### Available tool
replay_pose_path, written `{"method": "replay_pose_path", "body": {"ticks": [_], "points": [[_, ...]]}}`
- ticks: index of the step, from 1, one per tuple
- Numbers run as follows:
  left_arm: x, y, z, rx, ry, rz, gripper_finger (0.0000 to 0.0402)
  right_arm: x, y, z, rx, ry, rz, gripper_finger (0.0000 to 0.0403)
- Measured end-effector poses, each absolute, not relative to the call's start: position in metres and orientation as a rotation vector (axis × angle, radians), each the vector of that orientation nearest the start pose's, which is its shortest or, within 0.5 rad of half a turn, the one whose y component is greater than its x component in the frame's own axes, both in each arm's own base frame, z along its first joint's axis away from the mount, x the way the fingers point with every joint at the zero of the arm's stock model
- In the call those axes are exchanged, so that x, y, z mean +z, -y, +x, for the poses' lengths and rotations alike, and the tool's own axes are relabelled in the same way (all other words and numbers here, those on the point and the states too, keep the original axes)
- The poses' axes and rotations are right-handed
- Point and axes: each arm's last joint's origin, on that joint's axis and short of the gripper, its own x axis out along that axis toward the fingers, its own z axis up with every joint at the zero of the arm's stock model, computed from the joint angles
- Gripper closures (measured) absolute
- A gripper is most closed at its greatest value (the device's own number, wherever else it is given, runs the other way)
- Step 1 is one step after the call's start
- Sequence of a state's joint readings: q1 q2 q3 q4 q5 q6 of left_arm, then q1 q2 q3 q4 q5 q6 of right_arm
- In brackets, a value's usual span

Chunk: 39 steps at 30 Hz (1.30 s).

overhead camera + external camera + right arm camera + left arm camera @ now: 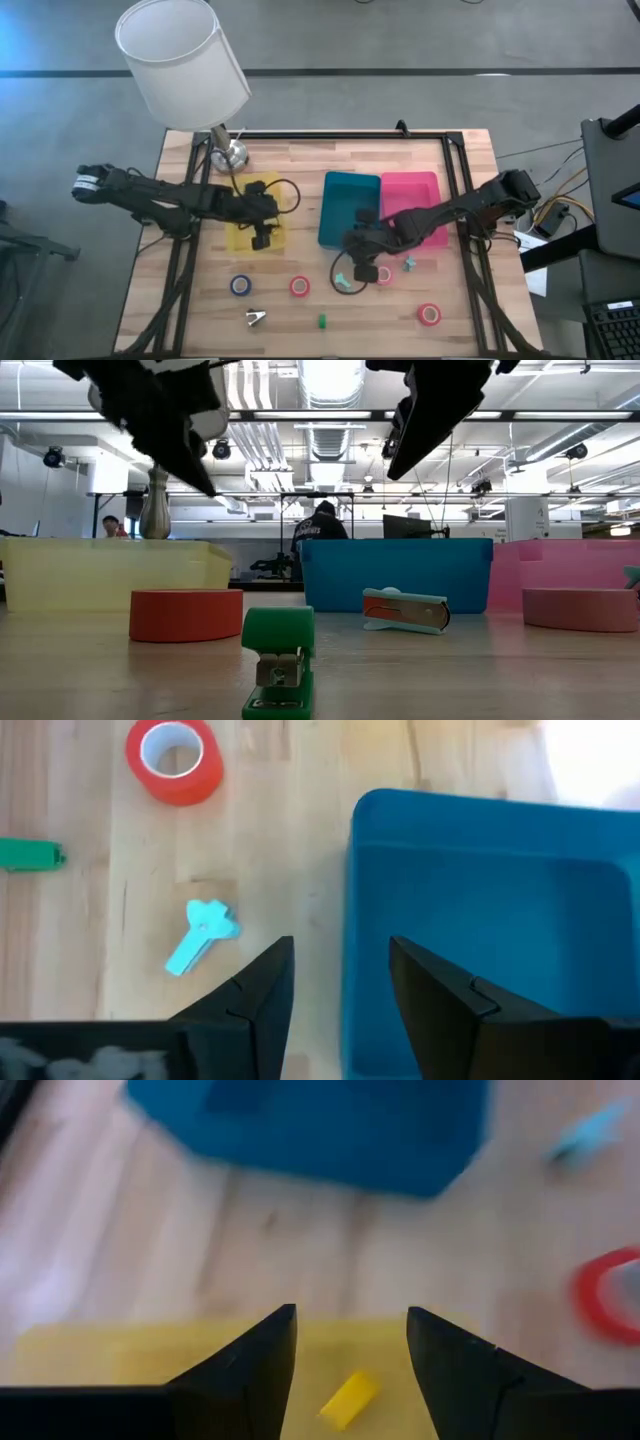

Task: Pick and place Stapler, Stapler remover, tape
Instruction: Put the green stapler into the yellow bin

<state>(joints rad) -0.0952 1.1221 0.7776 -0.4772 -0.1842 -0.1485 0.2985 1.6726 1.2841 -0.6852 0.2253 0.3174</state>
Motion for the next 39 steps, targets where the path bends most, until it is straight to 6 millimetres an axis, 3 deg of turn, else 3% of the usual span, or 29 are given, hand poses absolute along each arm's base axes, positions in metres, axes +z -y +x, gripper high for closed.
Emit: {"method": "replay_pose_path", "body": {"ticks": [10, 27, 39], "points": [[0.253, 0.031, 0.236, -0.259, -0.541, -0.005, 0.0207, 0.229, -0.101, 0.321, -0.093, -1.064, 0.008, 0.0245], [0.260, 0.064, 0.238, -0.411, -0.377, 0.147, 0.0207, 0.237, -0.104, 0.331, -0.075, -0.950, 0.047, 0.0252], [0.232, 0.114, 0.292, -0.550, -0.471, 0.211, 0.0222, 0.238, -0.104, 0.332, -0.073, -0.938, 0.049, 0.0252]]}}
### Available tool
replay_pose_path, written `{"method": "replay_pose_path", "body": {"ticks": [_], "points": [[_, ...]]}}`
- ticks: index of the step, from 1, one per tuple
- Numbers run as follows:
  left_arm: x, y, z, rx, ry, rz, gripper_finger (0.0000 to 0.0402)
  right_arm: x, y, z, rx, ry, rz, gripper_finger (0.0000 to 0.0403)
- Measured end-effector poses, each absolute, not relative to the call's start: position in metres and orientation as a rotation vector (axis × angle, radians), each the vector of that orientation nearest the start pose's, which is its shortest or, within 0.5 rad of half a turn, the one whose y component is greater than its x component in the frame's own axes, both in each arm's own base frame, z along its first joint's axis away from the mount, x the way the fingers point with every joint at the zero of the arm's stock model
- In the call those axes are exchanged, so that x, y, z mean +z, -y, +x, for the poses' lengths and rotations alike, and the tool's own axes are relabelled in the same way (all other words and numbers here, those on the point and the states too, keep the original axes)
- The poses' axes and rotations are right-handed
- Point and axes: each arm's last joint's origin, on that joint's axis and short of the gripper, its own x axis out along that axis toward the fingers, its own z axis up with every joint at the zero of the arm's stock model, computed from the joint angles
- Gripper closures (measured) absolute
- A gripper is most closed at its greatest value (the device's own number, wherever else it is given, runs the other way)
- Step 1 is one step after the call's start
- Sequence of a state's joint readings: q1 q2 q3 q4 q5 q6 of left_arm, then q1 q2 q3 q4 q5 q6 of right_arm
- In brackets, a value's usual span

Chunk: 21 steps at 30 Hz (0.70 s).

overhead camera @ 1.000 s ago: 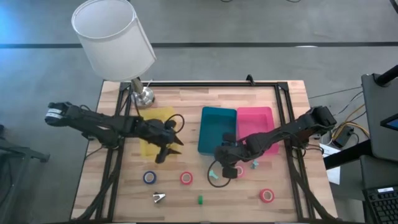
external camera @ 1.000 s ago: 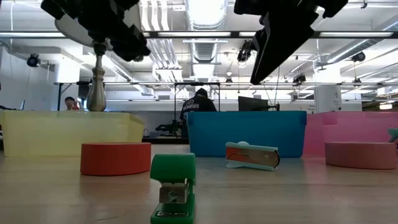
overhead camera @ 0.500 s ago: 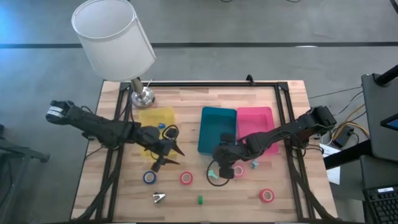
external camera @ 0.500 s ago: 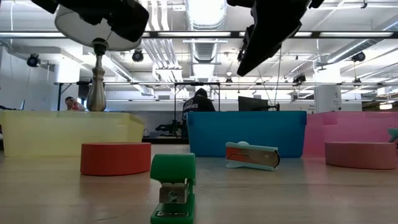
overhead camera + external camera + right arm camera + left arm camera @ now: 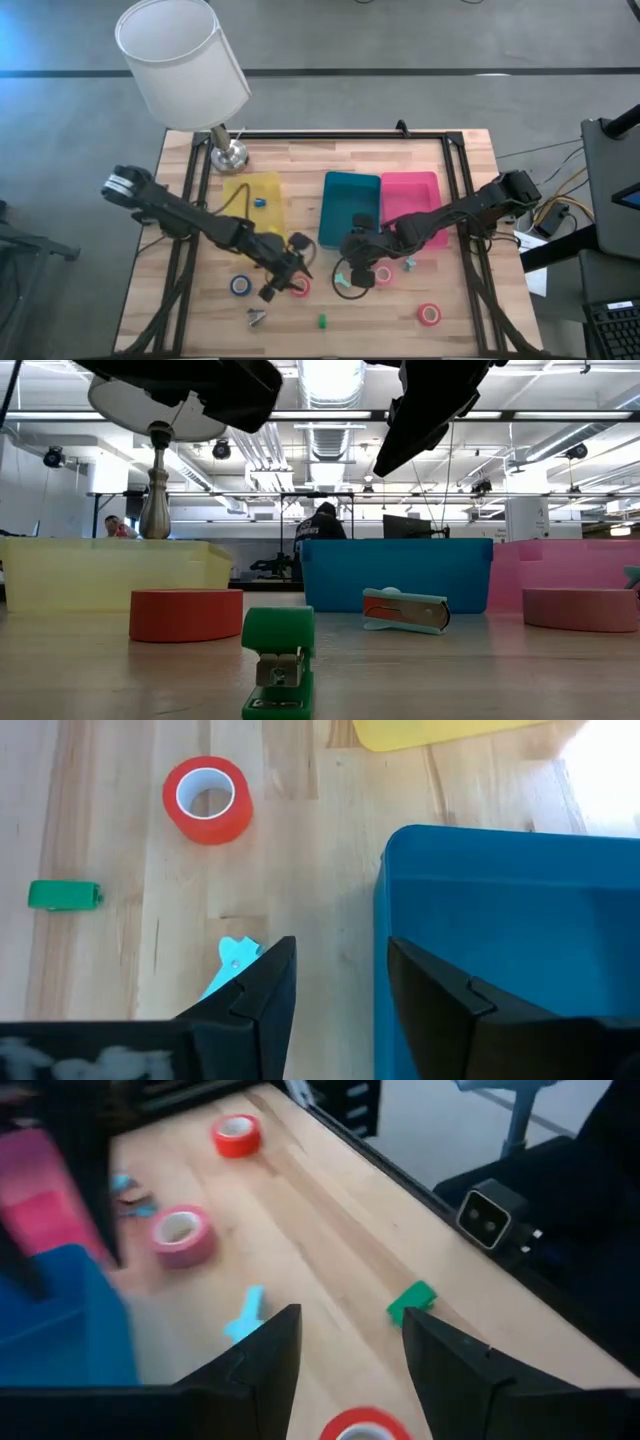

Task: Pick and place Stapler, Stapler remover, tape
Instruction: Put the green stapler into the yellow bin

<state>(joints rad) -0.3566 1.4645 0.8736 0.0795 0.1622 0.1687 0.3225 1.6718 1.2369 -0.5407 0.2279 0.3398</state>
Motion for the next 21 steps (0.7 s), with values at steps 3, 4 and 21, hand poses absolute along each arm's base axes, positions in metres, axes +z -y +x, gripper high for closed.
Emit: {"method": "replay_pose_path", "body": {"ticks": [3, 4, 21], "points": [[0.228, 0.127, 0.306, -0.596, -0.500, 0.213, 0.0221, 0.238, -0.104, 0.332, -0.072, -0.937, 0.046, 0.0257], [0.224, 0.131, 0.310, -0.615, -0.517, 0.219, 0.0221, 0.237, -0.104, 0.332, -0.072, -0.938, 0.046, 0.0259], [0.152, 0.178, 0.363, -0.801, -0.629, 0.375, 0.0219, 0.235, -0.104, 0.331, -0.072, -0.947, 0.036, 0.0259]]}}
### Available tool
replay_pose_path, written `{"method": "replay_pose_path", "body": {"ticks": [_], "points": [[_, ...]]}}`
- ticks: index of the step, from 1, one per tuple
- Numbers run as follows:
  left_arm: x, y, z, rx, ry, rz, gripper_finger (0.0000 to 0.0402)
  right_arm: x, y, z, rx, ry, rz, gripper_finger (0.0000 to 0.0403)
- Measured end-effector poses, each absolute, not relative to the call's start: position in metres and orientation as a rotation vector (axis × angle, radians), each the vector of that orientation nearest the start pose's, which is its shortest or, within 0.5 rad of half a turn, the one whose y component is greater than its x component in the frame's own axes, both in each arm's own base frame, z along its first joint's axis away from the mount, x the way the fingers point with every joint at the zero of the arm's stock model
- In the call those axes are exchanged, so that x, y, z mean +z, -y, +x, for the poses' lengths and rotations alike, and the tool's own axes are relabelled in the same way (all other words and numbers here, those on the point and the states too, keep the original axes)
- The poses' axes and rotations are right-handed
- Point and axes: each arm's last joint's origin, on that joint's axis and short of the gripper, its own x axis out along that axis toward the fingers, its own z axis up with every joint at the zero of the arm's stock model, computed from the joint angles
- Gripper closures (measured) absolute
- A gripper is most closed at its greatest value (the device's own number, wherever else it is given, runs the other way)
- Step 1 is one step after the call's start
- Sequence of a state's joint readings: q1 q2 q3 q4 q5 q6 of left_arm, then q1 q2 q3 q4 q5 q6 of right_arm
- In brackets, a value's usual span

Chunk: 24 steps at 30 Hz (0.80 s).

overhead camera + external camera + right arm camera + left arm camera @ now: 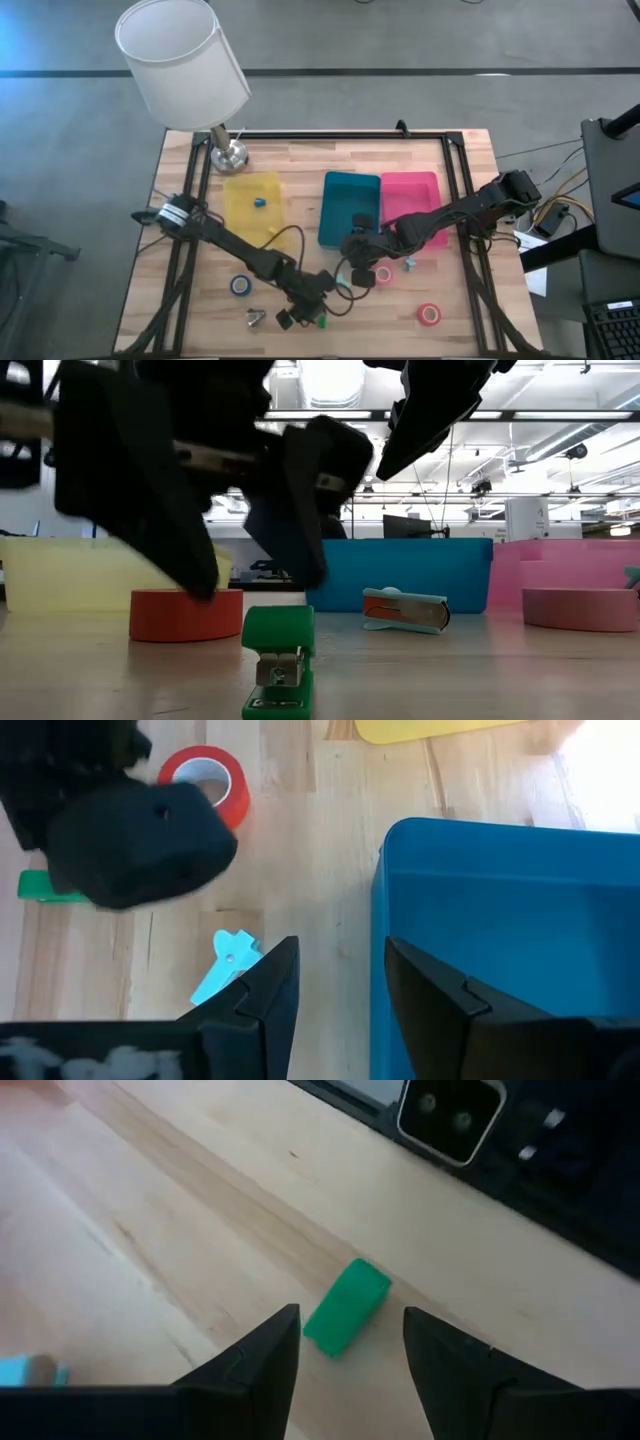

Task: Pick and place Stapler, Stapler remover, tape
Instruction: Put the green stapler into the yellow bin

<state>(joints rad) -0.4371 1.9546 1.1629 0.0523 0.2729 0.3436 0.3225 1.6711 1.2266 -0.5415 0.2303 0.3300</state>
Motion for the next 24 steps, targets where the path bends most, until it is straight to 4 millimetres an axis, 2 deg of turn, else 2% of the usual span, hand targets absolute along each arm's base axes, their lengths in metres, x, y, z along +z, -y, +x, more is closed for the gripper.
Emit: {"method": "replay_pose_path", "body": {"ticks": [5, 16, 20, 24], "points": [[0.1406, 0.1827, 0.3710, -0.820, -0.634, 0.420, 0.0218, 0.2350, -0.1034, 0.3308, -0.080, -0.943, 0.041, 0.0267], [0.1391, 0.1878, 0.3709, -0.906, -0.588, 0.478, 0.0223, 0.2339, -0.1032, 0.3303, -0.084, -0.946, 0.041, 0.0265], [0.1392, 0.1878, 0.3709, -0.912, -0.581, 0.496, 0.0238, 0.2339, -0.1032, 0.3303, -0.084, -0.946, 0.042, 0.0264], [0.1390, 0.1876, 0.3709, -0.911, -0.582, 0.494, 0.0270, 0.2339, -0.1032, 0.3303, -0.084, -0.945, 0.042, 0.0270]]}}
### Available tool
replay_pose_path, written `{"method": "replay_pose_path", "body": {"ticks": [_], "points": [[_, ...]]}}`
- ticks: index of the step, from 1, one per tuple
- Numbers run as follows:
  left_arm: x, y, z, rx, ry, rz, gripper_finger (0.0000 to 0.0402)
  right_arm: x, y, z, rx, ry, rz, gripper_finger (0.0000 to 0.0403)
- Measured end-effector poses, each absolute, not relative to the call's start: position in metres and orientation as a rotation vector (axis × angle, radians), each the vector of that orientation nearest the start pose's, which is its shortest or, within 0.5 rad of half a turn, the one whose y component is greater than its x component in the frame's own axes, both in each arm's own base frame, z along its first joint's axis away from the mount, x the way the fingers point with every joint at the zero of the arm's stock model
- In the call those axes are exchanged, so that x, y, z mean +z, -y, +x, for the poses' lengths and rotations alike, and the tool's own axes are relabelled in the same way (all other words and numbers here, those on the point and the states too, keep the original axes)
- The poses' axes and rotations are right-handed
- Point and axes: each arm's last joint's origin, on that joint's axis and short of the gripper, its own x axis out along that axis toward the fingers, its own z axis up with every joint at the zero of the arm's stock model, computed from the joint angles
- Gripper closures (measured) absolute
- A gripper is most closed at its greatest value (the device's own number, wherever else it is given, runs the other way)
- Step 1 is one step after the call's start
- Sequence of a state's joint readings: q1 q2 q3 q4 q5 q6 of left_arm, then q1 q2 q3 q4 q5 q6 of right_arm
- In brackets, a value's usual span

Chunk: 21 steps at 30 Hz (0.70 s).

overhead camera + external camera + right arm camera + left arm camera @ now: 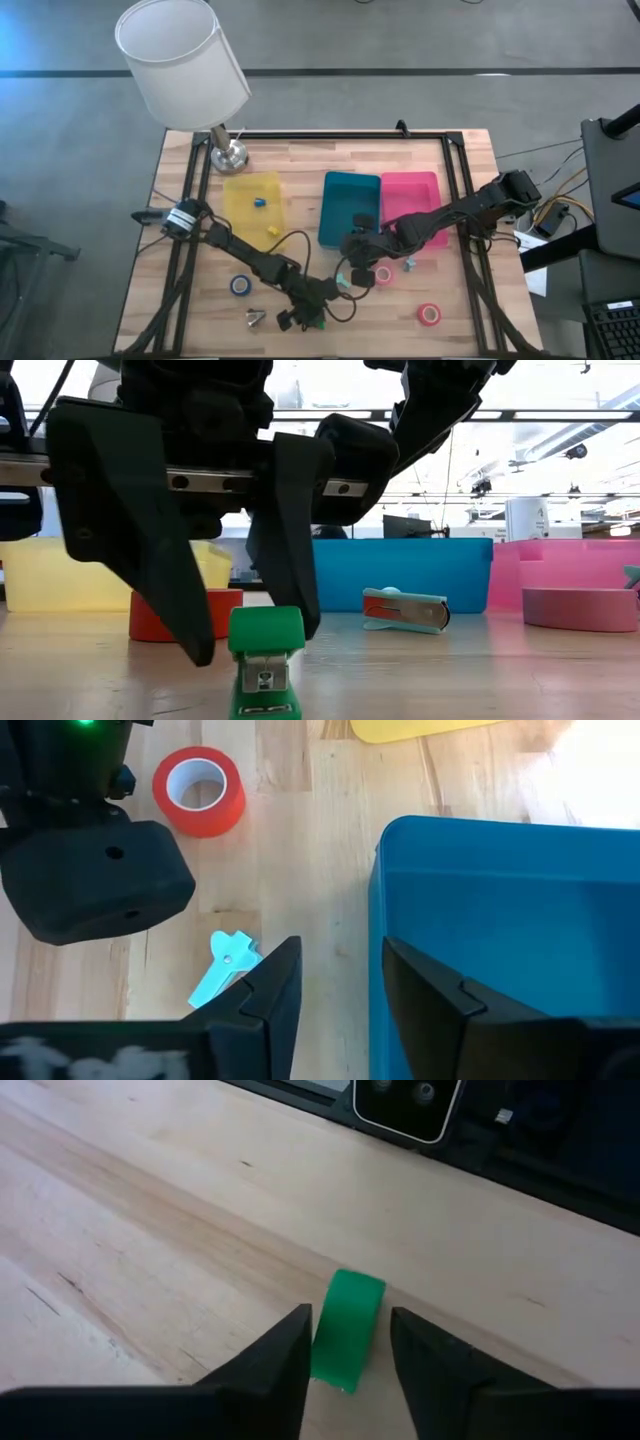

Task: Pick and place Stapler, Stapler remover, tape
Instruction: Put the green stapler into the yellow bin

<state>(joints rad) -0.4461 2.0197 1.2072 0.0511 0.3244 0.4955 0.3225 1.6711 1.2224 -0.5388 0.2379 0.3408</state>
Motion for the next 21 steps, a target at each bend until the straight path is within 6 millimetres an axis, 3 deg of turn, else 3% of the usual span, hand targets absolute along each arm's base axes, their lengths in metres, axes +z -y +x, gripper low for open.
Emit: {"method": "replay_pose_path", "body": {"ticks": [8, 17, 21], "points": [[0.139, 0.187, 0.371, -0.874, -0.618, 0.420, 0.0339, 0.234, -0.103, 0.330, -0.084, -0.945, 0.042, 0.0278], [0.142, 0.187, 0.369, -0.823, -0.693, 0.291, 0.0324, 0.233, -0.103, 0.330, -0.085, -0.949, 0.041, 0.0268], [0.155, 0.185, 0.365, -0.785, -0.714, 0.221, 0.0328, 0.230, -0.103, 0.329, -0.086, -0.954, 0.039, 0.0273]]}}
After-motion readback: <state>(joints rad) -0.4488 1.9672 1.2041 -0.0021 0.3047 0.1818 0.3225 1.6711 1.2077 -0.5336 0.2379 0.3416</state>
